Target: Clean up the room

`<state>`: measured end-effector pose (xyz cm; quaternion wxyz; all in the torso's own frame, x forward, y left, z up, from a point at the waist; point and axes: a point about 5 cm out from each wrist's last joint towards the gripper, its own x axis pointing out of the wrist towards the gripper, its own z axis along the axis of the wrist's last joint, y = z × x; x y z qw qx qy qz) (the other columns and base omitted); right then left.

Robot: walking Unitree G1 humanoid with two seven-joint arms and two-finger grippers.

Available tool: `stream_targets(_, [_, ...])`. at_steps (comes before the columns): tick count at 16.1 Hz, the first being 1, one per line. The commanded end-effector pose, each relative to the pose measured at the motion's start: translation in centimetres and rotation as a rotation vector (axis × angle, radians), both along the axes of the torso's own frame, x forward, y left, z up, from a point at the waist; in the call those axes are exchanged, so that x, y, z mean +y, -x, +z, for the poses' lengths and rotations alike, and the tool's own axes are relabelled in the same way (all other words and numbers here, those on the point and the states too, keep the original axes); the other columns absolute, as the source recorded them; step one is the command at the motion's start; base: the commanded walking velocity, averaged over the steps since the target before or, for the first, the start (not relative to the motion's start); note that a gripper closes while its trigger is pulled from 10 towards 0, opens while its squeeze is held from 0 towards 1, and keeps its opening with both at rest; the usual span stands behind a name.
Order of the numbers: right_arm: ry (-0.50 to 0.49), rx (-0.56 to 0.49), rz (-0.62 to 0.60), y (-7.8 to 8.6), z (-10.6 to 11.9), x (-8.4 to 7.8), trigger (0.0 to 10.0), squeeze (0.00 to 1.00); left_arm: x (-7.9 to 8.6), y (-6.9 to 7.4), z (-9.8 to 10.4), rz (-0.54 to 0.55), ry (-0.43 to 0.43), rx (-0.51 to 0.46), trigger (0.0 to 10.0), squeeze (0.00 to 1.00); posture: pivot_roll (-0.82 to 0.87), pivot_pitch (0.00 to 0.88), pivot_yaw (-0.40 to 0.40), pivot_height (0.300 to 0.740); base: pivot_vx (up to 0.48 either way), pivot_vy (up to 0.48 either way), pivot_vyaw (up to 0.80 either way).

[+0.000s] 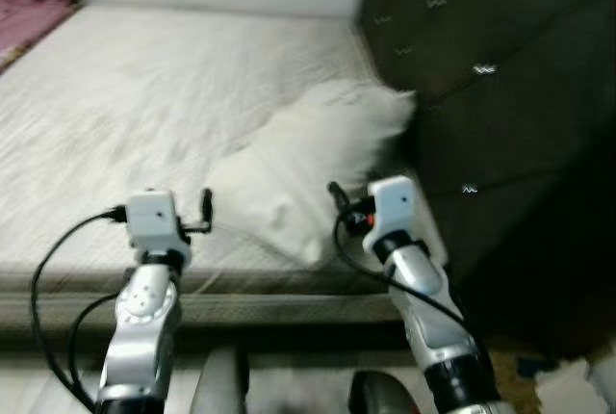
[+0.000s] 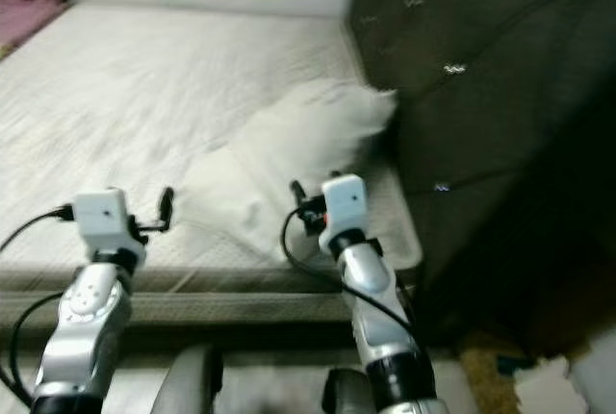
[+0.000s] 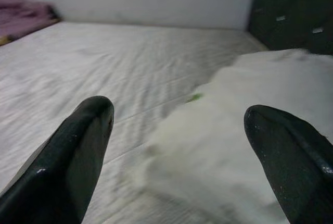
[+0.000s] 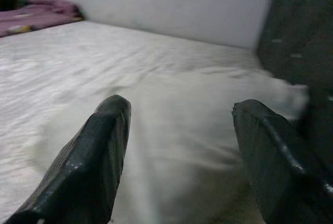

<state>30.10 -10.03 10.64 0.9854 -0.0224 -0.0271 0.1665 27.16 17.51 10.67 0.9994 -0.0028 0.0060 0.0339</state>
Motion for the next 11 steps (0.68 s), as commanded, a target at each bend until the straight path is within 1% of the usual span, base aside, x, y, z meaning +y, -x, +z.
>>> stream_targets(1, [0.01, 0.002, -0.028, -0.07, -0.06, -1.07, 10.0, 0.0, -1.16, -0.18, -0.04, -0.038, 0.035, 0.001, 10.0, 0.0, 0.05, 0.015, -0.026, 0.612, 0.311, 0.0, 0.0])
stream_targets(2, [0.009, 0.004, -0.029, -0.11, -0.07, -1.1, 10.0, 0.0, -1.38, -0.22, 0.05, -0.053, 0.056, -0.009, 10.0, 0.0, 0.05, 0.016, -0.027, 0.612, 0.27, 0.0, 0.0])
stream_targets(4, [0.01, 0.004, -0.028, -0.14, -0.09, -1.08, 10.0, 0.0, -1.58, -0.17, 0.11, -0.075, 0.05, -0.011, 10.0, 0.0, 0.06, 0.016, -0.026, 0.612, 0.375, 0.0, 0.0])
stream_targets(5, [0.011, 0.004, -0.025, -0.15, -0.1, -1.04, 10.0, 0.0, -1.61, -0.19, 0.01, -0.058, 0.058, 0.002, 10.0, 0.0, 0.06, 0.016, -0.026, 0.612, 0.322, 0.0, 0.0])
stream_targets(6, [0.013, 0.003, -0.024, -0.15, -0.09, -1.04, 10.0, 0.0, -1.64, -0.29, -0.21, -0.042, 0.052, 0.02, 10.0, 0.0, 0.06, 0.017, -0.027, 0.612, 0.0, 0.0, 0.0])
stream_targets(9, [0.015, 0.005, -0.024, -0.2, -0.09, -1.16, 10.0, 0.0, -1.82, -0.41, -0.23, -0.042, 0.06, 0.02, 10.0, 0.0, 0.05, 0.023, -0.027, 0.612, 0.0, 0.0, 0.0])
stream_targets(10, [0.029, 0.004, -0.021, -0.24, -0.11, -1.21, 10.0, 0.0, -1.87, -0.51, -0.19, -0.039, 0.064, 0.019, 10.0, 0.0, 0.05, 0.024, -0.029, 0.612, 0.0, 0.0, 0.0])
stream_targets(11, [0.062, -0.006, -0.013, -0.29, -0.1, -1.3, 10.0, 0.0, -2.06, -0.7, -0.06, -0.033, 0.068, 0.015, 10.0, 0.0, 0.05, 0.024, -0.029, 0.612, 0.0, 0.0, 0.73])
